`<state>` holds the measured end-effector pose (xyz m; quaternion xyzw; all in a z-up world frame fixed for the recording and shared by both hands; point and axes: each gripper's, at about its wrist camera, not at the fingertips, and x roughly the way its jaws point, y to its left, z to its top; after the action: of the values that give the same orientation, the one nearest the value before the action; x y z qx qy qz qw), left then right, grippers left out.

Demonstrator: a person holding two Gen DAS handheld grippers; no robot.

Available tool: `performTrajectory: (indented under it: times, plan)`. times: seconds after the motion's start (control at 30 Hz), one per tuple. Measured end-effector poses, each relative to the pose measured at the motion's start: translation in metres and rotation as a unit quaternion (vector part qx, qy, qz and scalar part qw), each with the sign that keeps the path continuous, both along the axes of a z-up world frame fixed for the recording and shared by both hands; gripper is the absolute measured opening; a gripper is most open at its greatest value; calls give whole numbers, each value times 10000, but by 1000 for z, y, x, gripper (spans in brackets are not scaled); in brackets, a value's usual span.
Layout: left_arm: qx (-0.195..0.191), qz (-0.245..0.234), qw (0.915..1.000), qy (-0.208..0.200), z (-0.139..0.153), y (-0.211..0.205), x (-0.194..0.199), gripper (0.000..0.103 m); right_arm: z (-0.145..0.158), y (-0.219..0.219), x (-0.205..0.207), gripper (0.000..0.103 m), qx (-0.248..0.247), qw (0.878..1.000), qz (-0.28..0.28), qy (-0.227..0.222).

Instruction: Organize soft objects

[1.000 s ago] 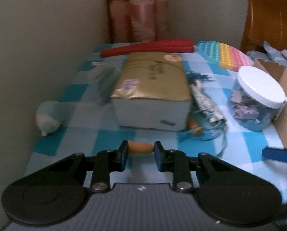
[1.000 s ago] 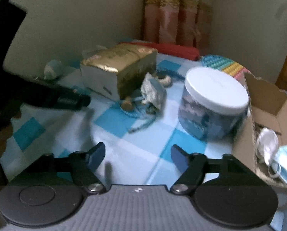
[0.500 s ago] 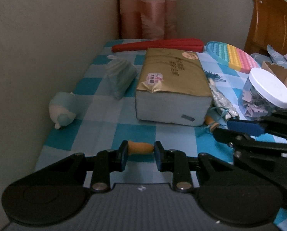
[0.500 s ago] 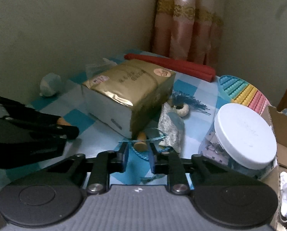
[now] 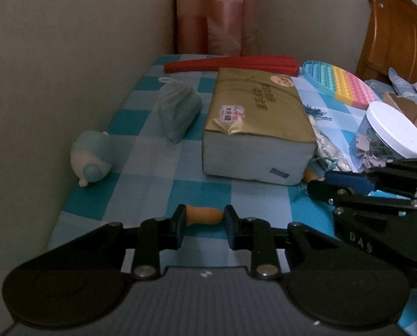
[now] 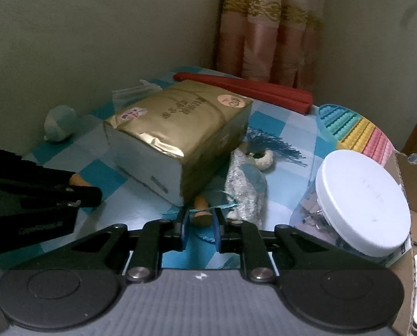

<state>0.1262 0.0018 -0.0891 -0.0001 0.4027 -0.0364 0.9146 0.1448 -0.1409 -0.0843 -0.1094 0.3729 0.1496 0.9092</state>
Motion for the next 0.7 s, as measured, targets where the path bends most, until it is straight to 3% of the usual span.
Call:
performTrajectory:
  times: [0.7]
  plan:
    - [-47, -25, 10000, 46, -2, 0, 3, 27, -4, 2, 8, 23, -228, 9996, 139, -32]
